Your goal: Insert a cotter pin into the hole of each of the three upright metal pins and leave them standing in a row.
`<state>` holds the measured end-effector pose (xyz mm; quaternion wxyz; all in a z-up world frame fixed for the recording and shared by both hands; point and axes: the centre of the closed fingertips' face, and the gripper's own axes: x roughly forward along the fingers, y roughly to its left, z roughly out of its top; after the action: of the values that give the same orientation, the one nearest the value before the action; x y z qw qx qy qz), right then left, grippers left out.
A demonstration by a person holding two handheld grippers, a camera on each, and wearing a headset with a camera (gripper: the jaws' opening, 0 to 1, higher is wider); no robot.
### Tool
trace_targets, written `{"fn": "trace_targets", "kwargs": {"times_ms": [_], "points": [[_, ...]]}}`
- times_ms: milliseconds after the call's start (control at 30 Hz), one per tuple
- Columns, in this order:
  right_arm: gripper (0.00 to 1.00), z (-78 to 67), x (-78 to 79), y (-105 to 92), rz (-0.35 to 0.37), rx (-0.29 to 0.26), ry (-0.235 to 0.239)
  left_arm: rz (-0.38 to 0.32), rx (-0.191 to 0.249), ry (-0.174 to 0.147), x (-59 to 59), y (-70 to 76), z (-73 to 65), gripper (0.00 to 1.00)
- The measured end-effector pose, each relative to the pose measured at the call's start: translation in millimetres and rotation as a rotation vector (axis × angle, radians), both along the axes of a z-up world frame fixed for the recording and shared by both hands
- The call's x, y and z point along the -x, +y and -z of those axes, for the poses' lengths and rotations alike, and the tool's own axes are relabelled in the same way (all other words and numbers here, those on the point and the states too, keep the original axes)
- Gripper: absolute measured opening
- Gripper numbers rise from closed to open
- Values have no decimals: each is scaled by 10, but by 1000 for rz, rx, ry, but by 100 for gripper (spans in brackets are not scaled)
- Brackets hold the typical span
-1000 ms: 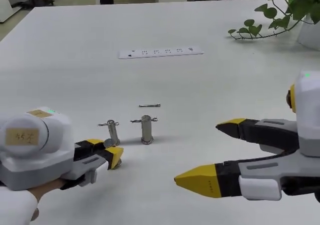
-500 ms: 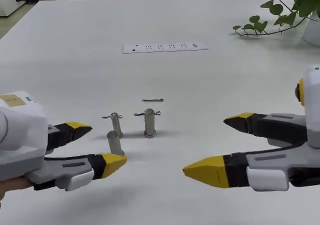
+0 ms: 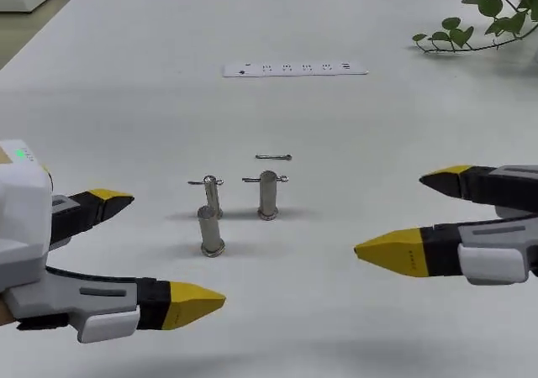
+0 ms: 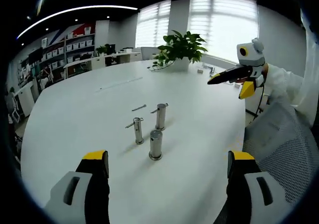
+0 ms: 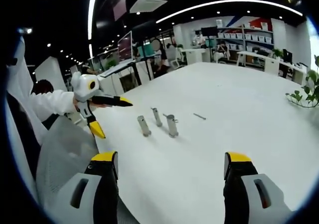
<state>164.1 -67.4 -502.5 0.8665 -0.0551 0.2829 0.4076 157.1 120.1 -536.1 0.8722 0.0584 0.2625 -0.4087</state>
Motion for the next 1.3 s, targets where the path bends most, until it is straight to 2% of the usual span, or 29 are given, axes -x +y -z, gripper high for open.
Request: {"fn": "trace_targets", "kwargs": {"times_ms": [167,200,233,300,333,433,533,633,700,767,867,1033,1200,1300], "points": [[81,-50,-118,-54,-8,31,-4,-14,21,-6,-18,50,-68,99],[81,-63,-152,-65,-17,42,-8,-20,18,-3,-24,71,-74,99],[80,-71,-175,-70,-22,49,-9,-30,11,13,-21,96,-57,99],[78,-99,-226,-61,-80,81,-50,-29,3,15,-11,130,-40,99],[77,-116,-270,-61,-79,88,-65,-30,-6,20,-3,154,-25,99],[73,-129,-331,-42,-92,93,-64,-32,5,23,17,182,-24,99],[68,-151,-447,32,-134,111,-84,-53,23,33,27,250,-24,99],[68,-85,-517,55,-160,133,-50,-61,31,31,37,292,-36,99],[65,-34,-594,47,-171,165,-52,-69,37,32,43,327,-44,99],[63,8,-651,58,-178,177,-31,-97,36,37,26,392,-28,99],[61,32,-749,97,-198,192,-27,-104,37,44,43,464,-9,99],[56,75,-942,164,-236,249,-30,-121,46,53,63,555,-2,99],[44,168,-1099,269,-288,312,-30,-133,58,52,62,601,-22,99],[34,247,-1169,389,-317,311,-14,-137,63,55,59,610,-20,99]]}}
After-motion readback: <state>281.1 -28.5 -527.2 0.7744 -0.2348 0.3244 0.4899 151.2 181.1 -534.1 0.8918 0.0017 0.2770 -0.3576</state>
